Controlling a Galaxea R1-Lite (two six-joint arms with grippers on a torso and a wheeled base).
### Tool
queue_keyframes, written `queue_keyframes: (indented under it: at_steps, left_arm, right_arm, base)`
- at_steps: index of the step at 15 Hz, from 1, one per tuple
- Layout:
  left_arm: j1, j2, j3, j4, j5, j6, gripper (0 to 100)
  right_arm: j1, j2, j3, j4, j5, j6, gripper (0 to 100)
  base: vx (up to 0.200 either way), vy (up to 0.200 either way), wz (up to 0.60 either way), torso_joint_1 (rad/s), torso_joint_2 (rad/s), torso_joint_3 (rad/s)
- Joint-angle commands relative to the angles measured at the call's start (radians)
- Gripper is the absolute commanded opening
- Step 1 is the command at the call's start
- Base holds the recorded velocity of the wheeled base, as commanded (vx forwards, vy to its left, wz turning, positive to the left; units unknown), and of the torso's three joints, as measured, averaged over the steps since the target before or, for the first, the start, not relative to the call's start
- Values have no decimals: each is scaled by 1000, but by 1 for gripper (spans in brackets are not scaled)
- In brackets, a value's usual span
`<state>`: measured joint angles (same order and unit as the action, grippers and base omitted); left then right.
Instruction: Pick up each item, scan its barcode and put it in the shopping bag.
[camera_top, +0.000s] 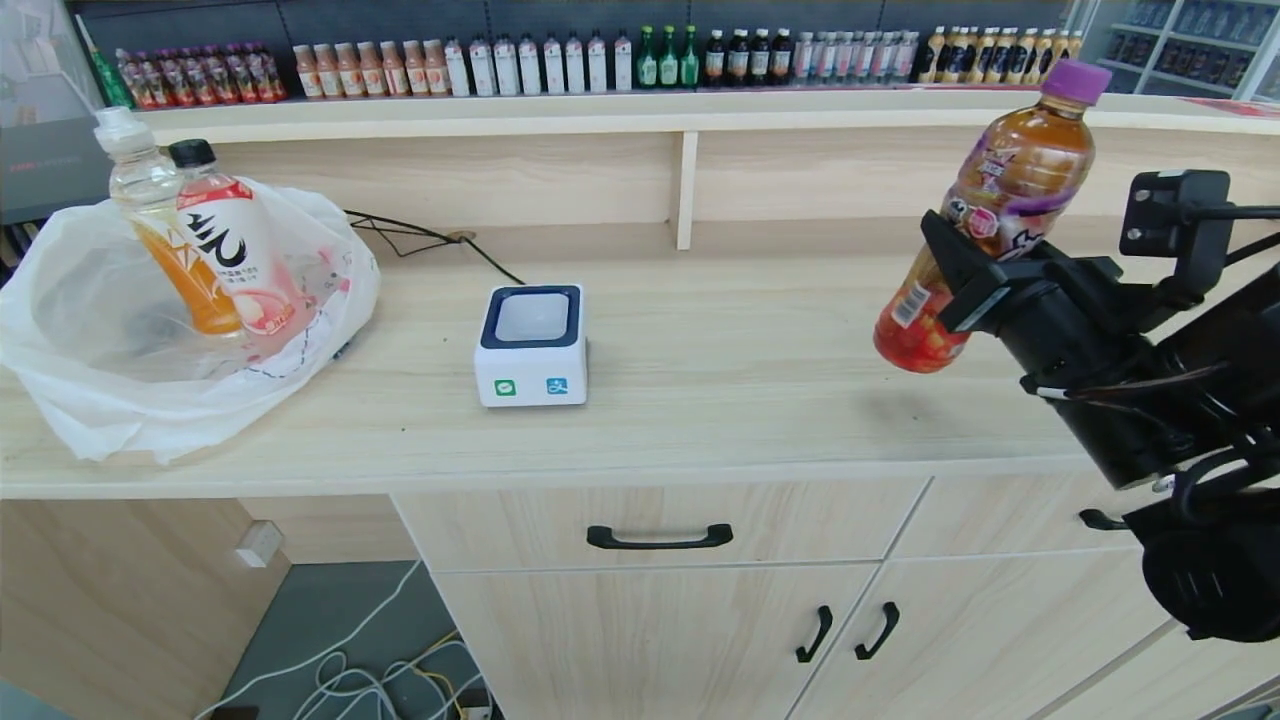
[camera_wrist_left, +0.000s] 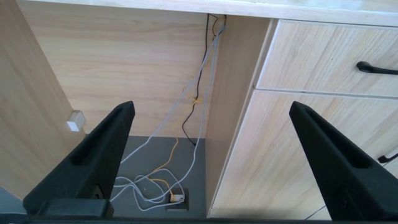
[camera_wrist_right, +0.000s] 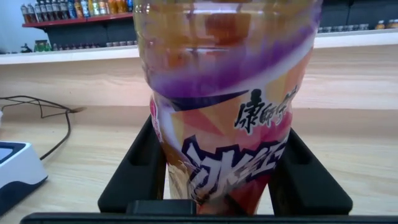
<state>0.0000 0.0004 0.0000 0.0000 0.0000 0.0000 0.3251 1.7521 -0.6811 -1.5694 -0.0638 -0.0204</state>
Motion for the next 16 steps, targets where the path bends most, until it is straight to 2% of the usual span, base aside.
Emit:
queue_keyframes:
  at_steps: [1, 11, 16]
  left_arm:
    - [0, 0, 0, 0, 0, 0, 100]
    - [0, 0, 0, 0, 0, 0, 100]
    - [0, 0, 0, 0, 0, 0, 100]
  right_arm:
    - [5, -68, 44, -1, 1, -1, 0]
    - [75, -272, 328, -1, 9, -38, 0]
    - [109, -260, 345, -1, 9, -21, 0]
  base:
    - [0, 0, 0, 0, 0, 0]
    - [0, 0, 0, 0, 0, 0]
    - [0, 0, 0, 0, 0, 0]
